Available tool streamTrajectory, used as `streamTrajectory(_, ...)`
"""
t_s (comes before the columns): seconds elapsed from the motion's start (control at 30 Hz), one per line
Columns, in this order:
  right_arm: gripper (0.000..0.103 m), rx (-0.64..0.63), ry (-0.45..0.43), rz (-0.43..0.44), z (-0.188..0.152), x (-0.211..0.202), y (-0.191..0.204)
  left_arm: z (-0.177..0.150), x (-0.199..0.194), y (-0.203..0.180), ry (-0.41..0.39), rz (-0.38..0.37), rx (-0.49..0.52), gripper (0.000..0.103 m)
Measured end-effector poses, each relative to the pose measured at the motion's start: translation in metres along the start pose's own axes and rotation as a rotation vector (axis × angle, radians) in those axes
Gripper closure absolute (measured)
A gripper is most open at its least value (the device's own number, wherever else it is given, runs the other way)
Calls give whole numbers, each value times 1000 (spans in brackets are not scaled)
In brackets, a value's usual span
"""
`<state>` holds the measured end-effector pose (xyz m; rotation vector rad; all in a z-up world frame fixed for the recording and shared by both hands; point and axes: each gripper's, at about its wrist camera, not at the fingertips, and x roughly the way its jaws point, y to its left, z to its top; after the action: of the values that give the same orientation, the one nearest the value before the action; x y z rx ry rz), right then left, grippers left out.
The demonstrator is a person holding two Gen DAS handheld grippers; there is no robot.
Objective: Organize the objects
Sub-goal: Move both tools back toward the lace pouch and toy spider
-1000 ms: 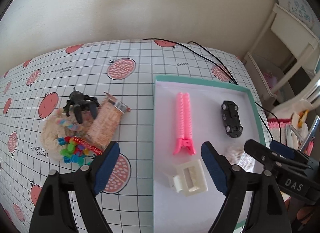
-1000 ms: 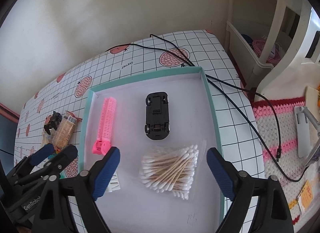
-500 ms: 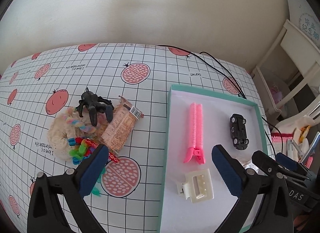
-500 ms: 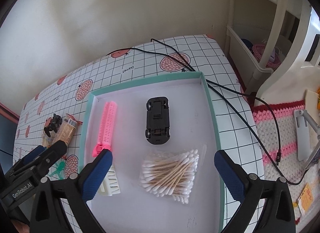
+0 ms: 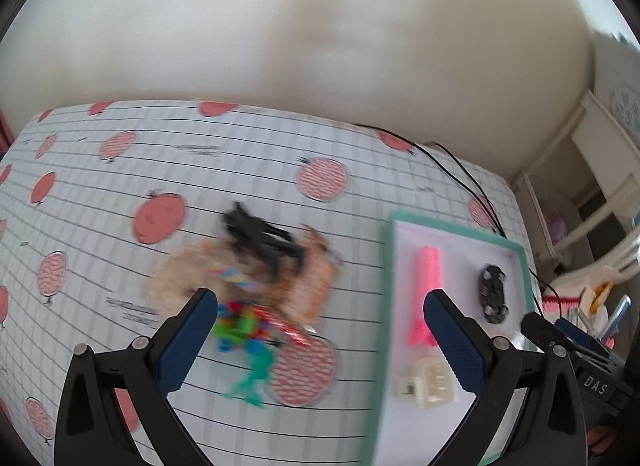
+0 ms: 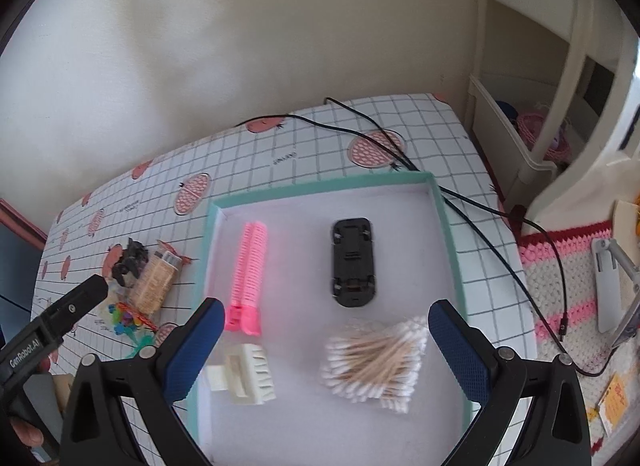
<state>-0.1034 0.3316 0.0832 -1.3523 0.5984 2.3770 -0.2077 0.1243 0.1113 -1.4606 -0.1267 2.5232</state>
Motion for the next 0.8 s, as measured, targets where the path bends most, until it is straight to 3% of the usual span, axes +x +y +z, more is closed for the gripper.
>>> streamTrajectory(0.43, 0, -154, -10, 107, -1, 25, 115, 18, -24, 144, -49, 89, -215, 0)
streamTrajectory(0.6, 0, -185, -8, 159, -7, 38, 153, 16, -27, 175, -56, 108, -254, 0)
streamTrajectory(0.8, 0, -202, -36, 202, -10, 47, 181, 16, -14, 184, -35, 88, -255, 0)
